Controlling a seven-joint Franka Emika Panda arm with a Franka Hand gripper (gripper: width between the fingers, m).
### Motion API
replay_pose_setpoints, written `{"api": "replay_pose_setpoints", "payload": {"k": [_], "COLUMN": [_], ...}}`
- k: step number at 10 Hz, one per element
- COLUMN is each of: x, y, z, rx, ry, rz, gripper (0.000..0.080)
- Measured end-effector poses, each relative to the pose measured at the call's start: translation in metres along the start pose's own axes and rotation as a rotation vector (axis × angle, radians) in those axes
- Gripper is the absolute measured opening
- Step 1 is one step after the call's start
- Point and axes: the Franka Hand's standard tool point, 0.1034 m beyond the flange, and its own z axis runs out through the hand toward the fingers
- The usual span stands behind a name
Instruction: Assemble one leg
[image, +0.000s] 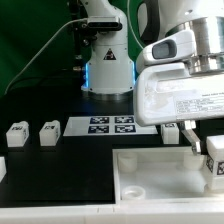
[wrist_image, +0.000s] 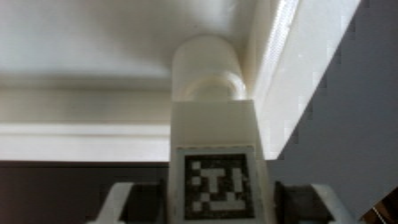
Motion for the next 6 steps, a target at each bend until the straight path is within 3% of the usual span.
{"api": "replay_pose_setpoints", "payload": {"k": [6], "x": [0.0028], "y": [0.0014], "z": [0.0022], "rx": [-0.006], "ry": [0.117], "rz": [0.022], "gripper": [0.0292]}}
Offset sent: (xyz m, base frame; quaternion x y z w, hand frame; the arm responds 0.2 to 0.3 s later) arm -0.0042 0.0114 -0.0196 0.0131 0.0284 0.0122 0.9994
